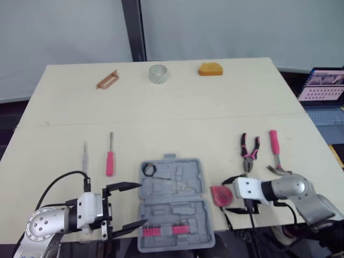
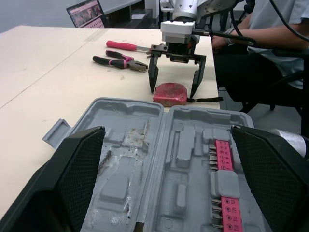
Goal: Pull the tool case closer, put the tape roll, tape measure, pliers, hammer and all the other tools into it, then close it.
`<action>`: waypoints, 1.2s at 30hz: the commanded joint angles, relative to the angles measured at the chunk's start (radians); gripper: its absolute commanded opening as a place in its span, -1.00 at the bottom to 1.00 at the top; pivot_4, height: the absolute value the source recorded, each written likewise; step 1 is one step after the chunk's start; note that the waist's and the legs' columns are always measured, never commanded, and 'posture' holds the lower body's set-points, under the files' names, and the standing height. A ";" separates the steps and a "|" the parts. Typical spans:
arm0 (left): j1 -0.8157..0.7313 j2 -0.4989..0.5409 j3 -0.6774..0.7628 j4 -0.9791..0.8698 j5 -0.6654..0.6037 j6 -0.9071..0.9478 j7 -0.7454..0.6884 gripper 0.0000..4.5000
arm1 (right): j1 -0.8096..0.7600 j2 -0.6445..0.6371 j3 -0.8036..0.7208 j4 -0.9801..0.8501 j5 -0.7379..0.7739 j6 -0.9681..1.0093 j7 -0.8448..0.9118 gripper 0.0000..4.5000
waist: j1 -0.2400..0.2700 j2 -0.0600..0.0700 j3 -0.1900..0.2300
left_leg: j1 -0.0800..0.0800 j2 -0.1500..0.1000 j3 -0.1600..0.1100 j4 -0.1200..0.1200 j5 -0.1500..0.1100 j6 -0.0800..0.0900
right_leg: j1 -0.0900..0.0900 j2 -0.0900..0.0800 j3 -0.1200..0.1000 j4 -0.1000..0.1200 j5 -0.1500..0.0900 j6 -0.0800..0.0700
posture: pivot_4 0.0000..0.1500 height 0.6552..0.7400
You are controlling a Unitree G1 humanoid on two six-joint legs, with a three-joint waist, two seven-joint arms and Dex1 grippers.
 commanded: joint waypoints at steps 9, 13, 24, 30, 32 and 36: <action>0.005 0.011 0.006 -0.022 -0.005 -0.002 0.004 1.00 | -0.011 0.017 0.007 0.007 -0.008 -0.020 0.006 0.98 | 0.000 0.000 0.000 | 0.000 0.000 0.000 0.000 0.000 0.000 | 0.000 0.000 0.000 0.000 0.000 0.000 | 1.00 0.88; 0.000 0.011 0.005 -0.015 -0.005 -0.003 0.002 1.00 | -0.009 0.020 0.007 0.001 -0.008 -0.018 0.003 0.43 | 0.000 0.000 0.000 | 0.000 0.000 0.000 0.000 0.000 0.000 | 0.000 0.000 0.000 0.000 0.000 0.000 | 1.00 0.88; 0.001 0.011 0.007 0.032 0.002 -0.008 -0.015 1.00 | -0.026 -0.043 -0.032 -0.185 0.028 0.242 0.037 0.30 | 0.002 0.001 0.000 | 0.000 0.000 0.000 0.000 0.000 0.000 | 0.000 0.000 0.000 0.000 0.000 0.000 | 1.00 0.88; -0.030 0.041 0.021 0.104 0.010 0.009 -0.020 1.00 | -0.157 -0.161 -0.021 -0.486 0.065 0.637 0.103 0.30 | 0.001 0.003 0.002 | 0.000 0.000 0.000 0.000 0.000 0.000 | 0.000 0.000 0.000 0.000 0.000 0.000 | 1.00 0.88; -0.050 0.049 0.021 0.123 0.004 0.007 -0.028 1.00 | -0.221 -0.185 0.000 -0.563 0.098 0.745 0.136 0.30 | 0.001 0.004 0.002 | -0.001 0.000 0.000 0.000 0.000 0.000 | -0.001 0.000 0.000 0.000 0.000 0.000 | 1.00 0.88; -0.074 0.063 0.027 0.132 -0.009 0.022 -0.041 1.00 | -0.275 -0.218 0.048 -0.617 0.085 0.832 0.140 0.30 | 0.003 0.003 0.002 | -0.001 0.000 -0.001 0.000 0.000 -0.001 | -0.001 0.000 0.000 -0.001 0.000 0.000 | 1.00 0.88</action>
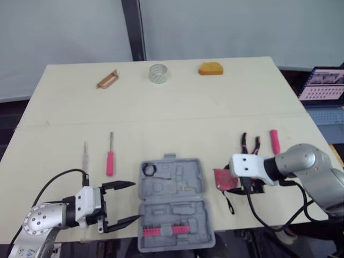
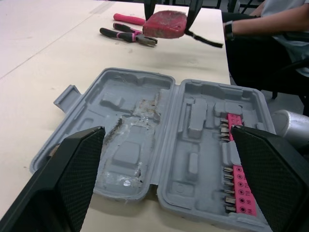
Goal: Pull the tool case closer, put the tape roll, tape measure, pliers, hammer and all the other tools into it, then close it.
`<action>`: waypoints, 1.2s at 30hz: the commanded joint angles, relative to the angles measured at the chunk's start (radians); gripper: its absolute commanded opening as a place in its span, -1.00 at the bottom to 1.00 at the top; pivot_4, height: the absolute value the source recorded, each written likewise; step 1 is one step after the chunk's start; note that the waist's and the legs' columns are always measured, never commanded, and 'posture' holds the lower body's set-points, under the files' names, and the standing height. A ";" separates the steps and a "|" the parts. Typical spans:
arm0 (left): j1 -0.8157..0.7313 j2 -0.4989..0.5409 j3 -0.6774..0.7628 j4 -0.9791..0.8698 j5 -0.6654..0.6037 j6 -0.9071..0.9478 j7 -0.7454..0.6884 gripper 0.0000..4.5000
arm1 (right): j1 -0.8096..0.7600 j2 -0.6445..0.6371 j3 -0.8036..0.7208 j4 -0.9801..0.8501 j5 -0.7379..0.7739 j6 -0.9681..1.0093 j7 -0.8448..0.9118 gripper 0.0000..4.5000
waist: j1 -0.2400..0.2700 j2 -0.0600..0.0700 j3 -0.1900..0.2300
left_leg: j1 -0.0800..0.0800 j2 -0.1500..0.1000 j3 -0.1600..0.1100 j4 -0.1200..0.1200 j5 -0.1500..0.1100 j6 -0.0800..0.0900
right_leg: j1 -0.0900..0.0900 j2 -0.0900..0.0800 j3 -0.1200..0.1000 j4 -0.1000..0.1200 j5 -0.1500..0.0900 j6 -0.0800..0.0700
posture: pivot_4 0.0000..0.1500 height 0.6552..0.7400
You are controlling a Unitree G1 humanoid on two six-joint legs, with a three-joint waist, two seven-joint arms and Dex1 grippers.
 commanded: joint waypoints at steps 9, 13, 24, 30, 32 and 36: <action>-0.075 -0.006 0.014 0.051 -0.012 0.019 0.014 1.00 | -0.065 0.066 0.231 0.078 -0.138 0.005 -0.062 0.30 | -0.006 0.000 0.000 | 0.000 0.000 0.000 0.000 0.000 0.000 | -0.002 0.000 0.000 0.001 0.000 0.000 | 1.00 0.88; -0.083 -0.012 0.017 0.070 -0.003 0.019 0.020 1.00 | -0.166 0.180 0.318 0.177 -0.202 0.036 -0.080 0.30 | -0.012 0.000 0.000 | -0.001 0.000 0.001 0.000 0.000 0.000 | -0.003 0.000 0.000 0.001 0.000 0.000 | 1.00 0.88; -0.066 -0.014 0.034 0.079 0.013 0.003 0.040 1.00 | -0.513 0.303 0.440 0.211 -0.224 0.268 0.017 0.30 | -0.029 0.000 0.000 | -0.002 0.000 0.001 -0.001 0.000 -0.001 | -0.006 0.000 0.000 0.003 0.000 0.000 | 1.00 0.88; -0.051 -0.014 0.043 0.092 0.012 -0.010 0.042 1.00 | -0.569 0.320 0.459 0.212 -0.203 0.289 0.028 0.30 | -0.032 0.000 0.000 | -0.002 0.000 0.001 -0.001 0.000 -0.001 | -0.007 0.000 0.000 0.004 0.000 0.000 | 1.00 0.88; -0.045 -0.014 0.048 0.100 0.013 -0.016 0.042 1.00 | -0.579 0.327 0.467 0.219 -0.201 0.287 0.025 0.30 | -0.033 0.000 0.000 | -0.002 0.000 0.001 -0.001 0.000 -0.001 | -0.007 0.000 0.000 0.004 0.000 0.000 | 1.00 0.88; -0.034 -0.017 0.063 0.115 0.013 -0.026 0.049 1.00 | -0.596 0.344 0.492 0.239 -0.206 0.255 0.025 0.30 | -0.035 0.000 0.000 | -0.002 0.000 0.001 -0.001 0.000 -0.001 | -0.007 0.000 0.000 0.004 0.000 0.000 | 1.00 0.88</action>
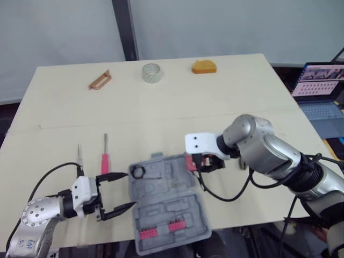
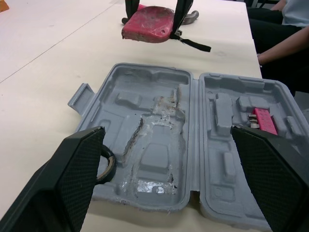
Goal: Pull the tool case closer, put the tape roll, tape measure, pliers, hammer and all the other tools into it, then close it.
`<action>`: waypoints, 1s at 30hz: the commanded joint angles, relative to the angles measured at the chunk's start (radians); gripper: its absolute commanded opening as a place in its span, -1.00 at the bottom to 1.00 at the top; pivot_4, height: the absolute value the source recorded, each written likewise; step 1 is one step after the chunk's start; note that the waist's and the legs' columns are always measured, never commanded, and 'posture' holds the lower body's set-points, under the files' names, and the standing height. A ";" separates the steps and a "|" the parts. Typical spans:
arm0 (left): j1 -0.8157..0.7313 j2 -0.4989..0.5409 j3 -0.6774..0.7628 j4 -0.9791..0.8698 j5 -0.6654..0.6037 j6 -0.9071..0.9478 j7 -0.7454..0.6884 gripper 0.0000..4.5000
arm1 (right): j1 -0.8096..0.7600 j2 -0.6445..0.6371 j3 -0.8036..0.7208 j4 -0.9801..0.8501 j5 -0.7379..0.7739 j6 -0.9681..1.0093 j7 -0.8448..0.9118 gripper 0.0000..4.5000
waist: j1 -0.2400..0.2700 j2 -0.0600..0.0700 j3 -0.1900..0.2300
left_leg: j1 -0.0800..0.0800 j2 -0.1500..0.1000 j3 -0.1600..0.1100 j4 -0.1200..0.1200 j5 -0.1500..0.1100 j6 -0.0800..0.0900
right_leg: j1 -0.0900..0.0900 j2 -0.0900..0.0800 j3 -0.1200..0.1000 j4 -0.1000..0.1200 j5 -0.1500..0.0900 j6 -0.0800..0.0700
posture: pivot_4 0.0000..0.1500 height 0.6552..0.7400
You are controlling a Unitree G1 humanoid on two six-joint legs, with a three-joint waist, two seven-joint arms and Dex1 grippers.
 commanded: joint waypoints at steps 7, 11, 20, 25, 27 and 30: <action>0.032 -0.011 0.046 0.014 0.005 -0.032 0.022 1.00 | -0.047 0.075 0.069 0.084 -0.029 -0.118 -0.009 0.30 | -0.007 0.000 0.000 | 0.000 0.000 0.000 0.000 0.000 0.000 | 0.000 0.000 0.000 0.001 0.000 0.000 | 1.00 0.88; 0.039 -0.011 0.052 0.012 0.006 -0.032 0.033 1.00 | -0.071 0.112 0.094 0.150 -0.065 -0.178 -0.014 0.30 | -0.012 0.000 0.000 | 0.000 0.000 0.000 0.000 0.000 0.000 | 0.000 0.000 0.000 0.001 0.000 0.000 | 1.00 0.88; 0.060 -0.003 0.070 0.009 0.008 -0.035 0.042 1.00 | -0.094 0.217 0.117 0.265 -0.128 -0.236 -0.022 0.30 | -0.023 0.000 0.000 | 0.000 0.000 0.000 -0.001 0.000 0.000 | -0.002 0.000 -0.001 0.002 0.000 0.000 | 1.00 0.88; 0.065 -0.004 0.076 0.009 0.013 -0.034 0.044 1.00 | -0.090 0.243 0.127 0.299 -0.165 -0.256 -0.019 0.30 | -0.022 0.000 0.000 | 0.000 0.000 0.000 -0.001 0.000 0.000 | -0.002 0.000 -0.001 0.002 0.000 0.000 | 1.00 0.88; 0.068 -0.005 0.078 0.007 0.016 -0.034 0.047 1.00 | -0.084 0.248 0.133 0.307 -0.181 -0.264 -0.018 0.30 | -0.022 0.000 0.000 | 0.000 0.000 0.000 -0.001 0.000 0.000 | -0.002 0.000 -0.001 0.002 0.000 0.000 | 1.00 0.88; 0.072 -0.004 0.079 0.006 0.017 -0.035 0.050 1.00 | -0.077 0.254 0.136 0.310 -0.197 -0.273 -0.014 0.30 | -0.023 0.000 0.000 | 0.000 0.000 0.000 -0.001 0.000 0.000 | -0.002 0.000 -0.001 0.002 0.000 0.000 | 1.00 0.88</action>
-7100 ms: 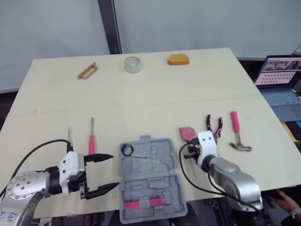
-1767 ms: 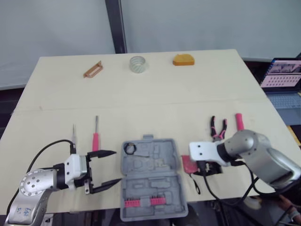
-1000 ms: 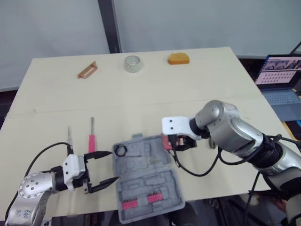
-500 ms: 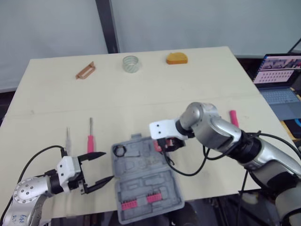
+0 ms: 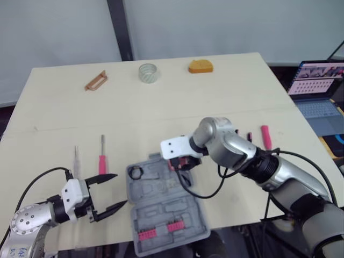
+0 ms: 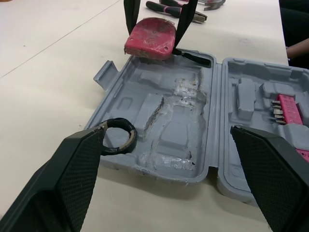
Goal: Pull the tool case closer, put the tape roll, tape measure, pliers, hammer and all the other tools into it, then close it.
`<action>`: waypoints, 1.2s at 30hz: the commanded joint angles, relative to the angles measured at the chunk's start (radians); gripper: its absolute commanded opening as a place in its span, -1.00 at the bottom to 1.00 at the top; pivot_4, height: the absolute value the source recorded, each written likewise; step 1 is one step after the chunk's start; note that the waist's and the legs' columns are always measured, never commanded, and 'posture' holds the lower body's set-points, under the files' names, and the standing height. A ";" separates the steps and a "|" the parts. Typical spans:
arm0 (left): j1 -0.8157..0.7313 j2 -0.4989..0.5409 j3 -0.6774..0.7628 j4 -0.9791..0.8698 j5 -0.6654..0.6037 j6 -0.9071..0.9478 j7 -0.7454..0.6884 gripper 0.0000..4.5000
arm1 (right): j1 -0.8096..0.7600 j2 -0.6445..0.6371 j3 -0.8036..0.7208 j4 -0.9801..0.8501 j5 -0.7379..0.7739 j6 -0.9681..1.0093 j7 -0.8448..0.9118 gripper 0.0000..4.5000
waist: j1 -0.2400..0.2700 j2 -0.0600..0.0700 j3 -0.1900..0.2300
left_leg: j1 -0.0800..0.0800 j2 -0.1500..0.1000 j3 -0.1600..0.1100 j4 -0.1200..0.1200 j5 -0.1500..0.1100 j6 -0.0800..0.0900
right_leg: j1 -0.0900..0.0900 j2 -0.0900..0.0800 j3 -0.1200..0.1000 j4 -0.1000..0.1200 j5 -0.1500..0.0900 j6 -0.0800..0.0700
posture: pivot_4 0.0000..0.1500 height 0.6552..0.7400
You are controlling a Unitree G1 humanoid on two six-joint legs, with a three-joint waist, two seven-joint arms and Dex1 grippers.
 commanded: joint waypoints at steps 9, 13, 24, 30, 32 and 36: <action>0.018 0.004 0.027 -0.025 0.007 -0.020 0.008 1.00 | 0.018 0.022 0.011 -0.034 -0.044 -0.013 0.027 0.30 | 0.000 0.000 0.000 | 0.000 0.000 0.000 0.000 0.000 0.000 | 0.000 0.000 0.000 0.000 0.000 0.000 | 1.00 0.88; 0.016 0.003 0.027 -0.023 0.007 -0.024 0.008 1.00 | 0.022 0.024 0.011 -0.042 -0.050 -0.009 0.033 0.30 | 0.000 0.000 0.000 | 0.000 0.000 0.000 0.000 0.000 0.000 | 0.000 0.000 0.000 0.000 0.000 0.000 | 1.00 0.88; 0.016 -0.002 0.027 0.029 0.008 -0.068 -0.010 1.00 | 0.022 0.044 0.011 -0.007 -0.065 -0.027 0.025 0.30 | -0.001 0.000 0.000 | 0.000 0.000 0.000 0.000 0.000 0.000 | 0.000 0.000 0.000 0.000 0.000 0.000 | 1.00 0.88; 0.028 -0.004 0.025 0.042 0.011 -0.089 -0.012 1.00 | 0.026 0.062 0.011 0.017 -0.077 -0.045 0.019 0.30 | 0.000 0.000 0.000 | 0.000 0.000 0.000 0.000 0.000 0.000 | 0.000 0.000 0.000 0.000 0.000 0.000 | 1.00 0.88; 0.031 -0.004 0.026 0.044 0.011 -0.093 -0.013 1.00 | 0.027 0.066 0.010 0.024 -0.081 -0.050 0.017 0.30 | 0.000 0.000 0.000 | 0.000 0.000 0.000 0.000 0.000 0.000 | 0.000 0.000 0.000 0.000 0.000 0.000 | 1.00 0.88; 0.036 -0.004 0.027 0.046 0.011 -0.100 -0.012 1.00 | 0.033 0.070 0.009 0.040 -0.093 -0.064 0.012 0.30 | 0.000 0.000 0.000 | 0.000 0.000 0.000 0.000 0.000 0.000 | 0.000 0.000 0.000 0.000 0.000 0.000 | 1.00 0.88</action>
